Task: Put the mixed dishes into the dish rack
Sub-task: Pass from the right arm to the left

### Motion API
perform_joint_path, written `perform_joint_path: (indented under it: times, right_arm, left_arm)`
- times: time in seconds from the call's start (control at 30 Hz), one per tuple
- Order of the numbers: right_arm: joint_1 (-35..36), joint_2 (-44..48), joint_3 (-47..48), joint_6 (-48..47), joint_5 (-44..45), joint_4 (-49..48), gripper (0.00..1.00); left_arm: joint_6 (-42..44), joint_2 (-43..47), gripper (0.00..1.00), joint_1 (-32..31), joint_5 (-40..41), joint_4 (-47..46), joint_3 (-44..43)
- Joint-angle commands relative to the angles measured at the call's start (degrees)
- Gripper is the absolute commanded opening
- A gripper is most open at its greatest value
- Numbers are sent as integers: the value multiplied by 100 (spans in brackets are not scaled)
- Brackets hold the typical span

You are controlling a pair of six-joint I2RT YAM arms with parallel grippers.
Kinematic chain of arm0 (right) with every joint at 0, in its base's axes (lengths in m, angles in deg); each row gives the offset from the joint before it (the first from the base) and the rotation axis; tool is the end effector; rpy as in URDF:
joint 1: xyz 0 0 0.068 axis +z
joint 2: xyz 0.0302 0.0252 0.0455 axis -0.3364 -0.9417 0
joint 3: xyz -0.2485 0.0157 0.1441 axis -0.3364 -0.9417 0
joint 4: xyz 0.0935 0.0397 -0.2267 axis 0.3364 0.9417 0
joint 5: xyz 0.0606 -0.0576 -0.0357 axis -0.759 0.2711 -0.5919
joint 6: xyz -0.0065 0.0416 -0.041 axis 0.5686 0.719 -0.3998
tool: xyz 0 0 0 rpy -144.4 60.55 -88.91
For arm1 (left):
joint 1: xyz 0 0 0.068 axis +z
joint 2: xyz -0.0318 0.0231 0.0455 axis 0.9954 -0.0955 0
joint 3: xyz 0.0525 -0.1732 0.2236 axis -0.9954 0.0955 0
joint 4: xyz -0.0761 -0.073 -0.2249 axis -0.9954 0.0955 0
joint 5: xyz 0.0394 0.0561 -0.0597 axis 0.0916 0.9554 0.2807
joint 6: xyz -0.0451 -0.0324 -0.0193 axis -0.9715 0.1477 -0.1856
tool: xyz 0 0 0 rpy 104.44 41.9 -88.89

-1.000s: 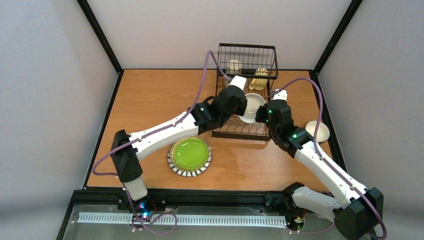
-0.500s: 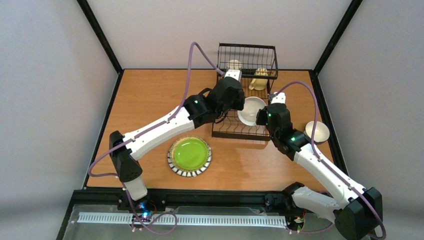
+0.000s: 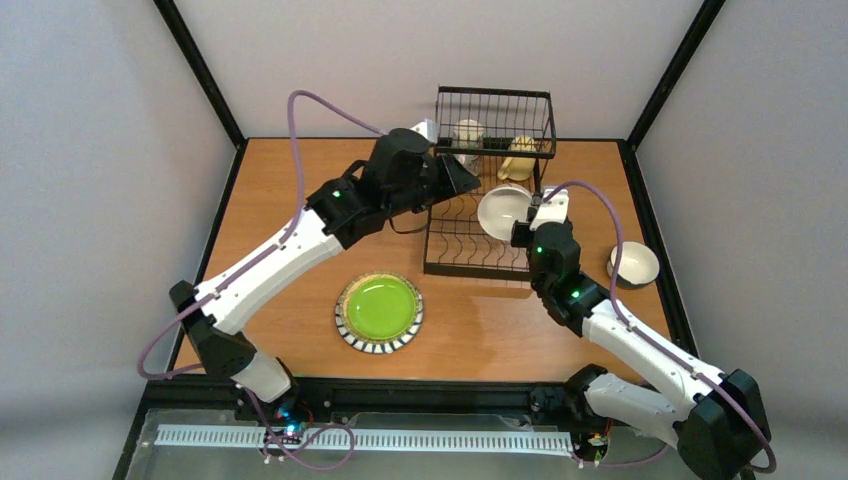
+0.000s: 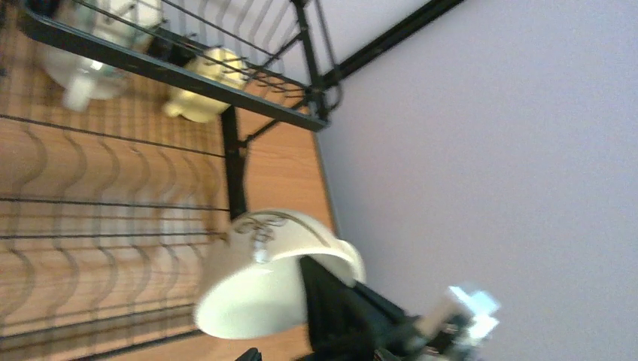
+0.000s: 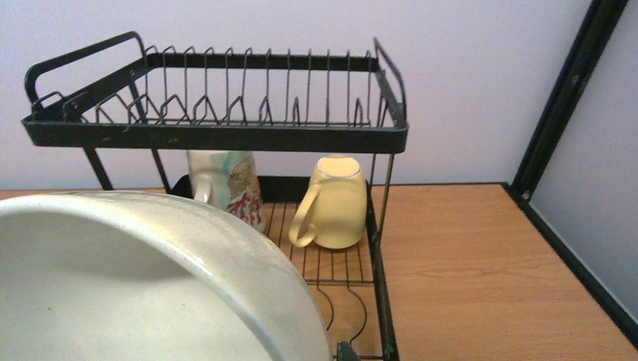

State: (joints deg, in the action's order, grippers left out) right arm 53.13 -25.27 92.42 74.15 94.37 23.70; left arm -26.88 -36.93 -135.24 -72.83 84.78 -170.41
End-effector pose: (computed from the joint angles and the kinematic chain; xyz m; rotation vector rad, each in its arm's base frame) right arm 0.1888 0.0962 0.3073 0.0217 1.7186 -0.0088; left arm 0.2213 -0.2636 0.4403 -0.1175 2.1630 -1.0154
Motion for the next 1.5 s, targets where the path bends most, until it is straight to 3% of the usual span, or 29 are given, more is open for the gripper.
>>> perform_joint_path:
  times: [0.0, 0.2, 0.53, 0.9, 1.23, 1.47]
  right_arm:
    - [185, 237, -251, -742, 751, -1934, 2]
    - [383, 57, -479, -1685, 1038, -3278, 2]
    - [686, -351, -593, -2650, 1141, -4889, 2]
    - [871, -674, -683, -3209, 1054, -5666, 2]
    - [1124, -874, -739, -3767, 1098, -6369, 2]
    - [1283, -931, -814, -4116, 1114, -6748, 2]
  left_arm:
    - [-1055, 174, 84, 130, -1119, -433, 7]
    - [-1693, 37, 84, 194, -2011, -803, 66]
    - [-2614, 221, 88, 557, -2449, -1382, 639]
    - [-3128, -35, 90, 765, -2597, -1872, 610]
    - [-3277, -169, 91, 768, -2587, -1748, 522]
    - [-3364, -238, 98, 766, -2399, -1732, 423]
